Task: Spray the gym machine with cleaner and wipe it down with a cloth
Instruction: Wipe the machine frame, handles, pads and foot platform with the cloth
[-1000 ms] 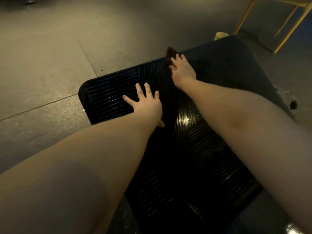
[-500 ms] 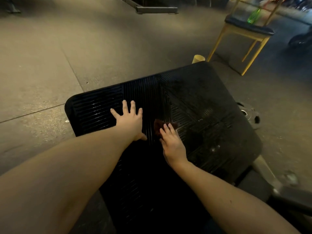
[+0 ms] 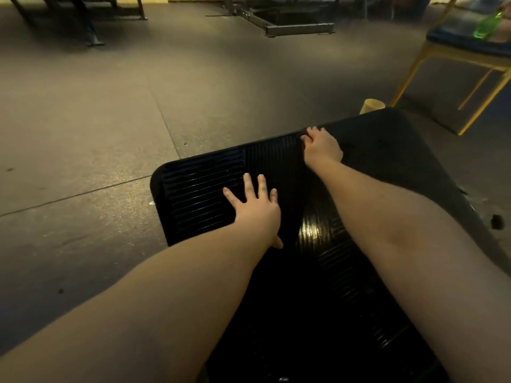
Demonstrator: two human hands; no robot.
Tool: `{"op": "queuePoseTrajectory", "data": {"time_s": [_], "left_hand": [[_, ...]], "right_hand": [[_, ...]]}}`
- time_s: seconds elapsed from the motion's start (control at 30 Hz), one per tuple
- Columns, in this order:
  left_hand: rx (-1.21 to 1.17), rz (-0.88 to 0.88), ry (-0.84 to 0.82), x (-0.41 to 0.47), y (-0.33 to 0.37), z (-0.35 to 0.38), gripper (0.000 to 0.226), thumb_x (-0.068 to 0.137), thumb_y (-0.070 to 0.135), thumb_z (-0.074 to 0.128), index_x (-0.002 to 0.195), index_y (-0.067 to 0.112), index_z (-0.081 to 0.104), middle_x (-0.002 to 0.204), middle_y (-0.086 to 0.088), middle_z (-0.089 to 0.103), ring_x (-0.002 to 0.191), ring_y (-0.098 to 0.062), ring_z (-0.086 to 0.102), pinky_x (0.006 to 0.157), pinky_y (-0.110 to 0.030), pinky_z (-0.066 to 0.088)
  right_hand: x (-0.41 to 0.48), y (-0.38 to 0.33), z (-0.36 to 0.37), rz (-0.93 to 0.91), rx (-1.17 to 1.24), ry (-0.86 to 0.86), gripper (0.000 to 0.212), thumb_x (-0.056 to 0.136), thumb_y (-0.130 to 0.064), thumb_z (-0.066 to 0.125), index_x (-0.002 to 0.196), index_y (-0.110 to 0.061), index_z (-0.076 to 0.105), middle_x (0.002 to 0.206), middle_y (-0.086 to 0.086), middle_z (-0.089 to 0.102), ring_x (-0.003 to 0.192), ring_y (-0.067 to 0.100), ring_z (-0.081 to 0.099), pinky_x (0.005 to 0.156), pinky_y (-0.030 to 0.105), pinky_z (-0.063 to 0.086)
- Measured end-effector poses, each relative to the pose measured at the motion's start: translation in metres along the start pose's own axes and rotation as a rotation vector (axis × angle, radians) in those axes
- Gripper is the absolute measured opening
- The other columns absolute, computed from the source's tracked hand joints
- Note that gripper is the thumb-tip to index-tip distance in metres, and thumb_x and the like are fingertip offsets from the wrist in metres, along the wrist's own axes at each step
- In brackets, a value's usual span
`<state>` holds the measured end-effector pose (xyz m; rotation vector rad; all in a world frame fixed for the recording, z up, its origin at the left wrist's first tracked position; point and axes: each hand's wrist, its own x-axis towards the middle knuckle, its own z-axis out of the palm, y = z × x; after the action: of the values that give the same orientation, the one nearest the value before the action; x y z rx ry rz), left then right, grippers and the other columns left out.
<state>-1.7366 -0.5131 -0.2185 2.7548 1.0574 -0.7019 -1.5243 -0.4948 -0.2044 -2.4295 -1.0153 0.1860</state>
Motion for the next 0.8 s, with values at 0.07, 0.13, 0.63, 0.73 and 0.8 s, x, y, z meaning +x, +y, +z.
{"op": "queuePoseTrajectory", "data": {"time_s": [0.07, 0.13, 0.63, 0.73, 0.8], "left_hand": [[-0.005, 0.007, 0.015, -0.001, 0.0, 0.0, 0.134, 0.078, 0.058, 0.082, 0.163, 0.016, -0.012, 0.165, -0.019, -0.031, 0.146, -0.053, -0.032, 0.107, -0.086, -0.004], [-0.009, 0.026, 0.053, -0.007, -0.003, 0.004, 0.132, 0.078, 0.06, 0.08, 0.163, 0.016, -0.01, 0.166, -0.018, -0.028, 0.148, -0.051, -0.03, 0.109, -0.085, -0.004], [-1.11, 0.189, 0.364, -0.129, -0.068, 0.049, 0.068, 0.094, 0.042, 0.072, 0.154, 0.029, 0.044, 0.144, 0.01, 0.056, 0.126, -0.005, 0.053, 0.112, -0.032, 0.044], [-1.108, 0.167, 0.496, -0.135, -0.077, 0.048, 0.055, 0.091, 0.035, 0.077, 0.142, 0.033, 0.056, 0.131, 0.014, 0.063, 0.122, -0.005, 0.057, 0.109, -0.03, 0.045], [-1.089, 0.107, 0.573, -0.138, -0.085, 0.043, 0.049, 0.088, 0.031, 0.08, 0.135, 0.031, 0.063, 0.124, 0.011, 0.066, 0.116, -0.006, 0.06, 0.103, -0.027, 0.046]], "right_hand": [[-0.037, -0.001, 0.014, -0.061, -0.005, 0.007, 0.044, 0.11, -0.031, 0.042, 0.154, -0.025, 0.045, 0.168, -0.001, 0.03, 0.155, 0.025, 0.024, 0.126, 0.048, 0.02], [-0.079, 0.008, 0.029, -0.106, 0.02, -0.001, 0.044, 0.109, -0.032, 0.045, 0.153, -0.029, 0.046, 0.167, -0.005, 0.03, 0.154, 0.022, 0.027, 0.123, 0.046, 0.025], [-0.257, -0.054, -0.022, 0.345, 1.119, -0.496, 0.027, 0.109, -0.02, 0.049, 0.122, -0.011, 0.071, 0.115, 0.014, 0.075, 0.108, 0.029, 0.072, 0.095, 0.045, 0.059], [-0.263, -0.081, -0.025, 0.372, 1.226, -0.565, 0.029, 0.109, -0.018, 0.049, 0.129, -0.009, 0.068, 0.121, 0.016, 0.072, 0.114, 0.032, 0.069, 0.095, 0.045, 0.058], [-0.261, -0.093, -0.026, 0.384, 1.282, -0.627, 0.031, 0.109, -0.016, 0.046, 0.132, -0.006, 0.065, 0.126, 0.019, 0.069, 0.119, 0.034, 0.066, 0.096, 0.043, 0.056]]}}
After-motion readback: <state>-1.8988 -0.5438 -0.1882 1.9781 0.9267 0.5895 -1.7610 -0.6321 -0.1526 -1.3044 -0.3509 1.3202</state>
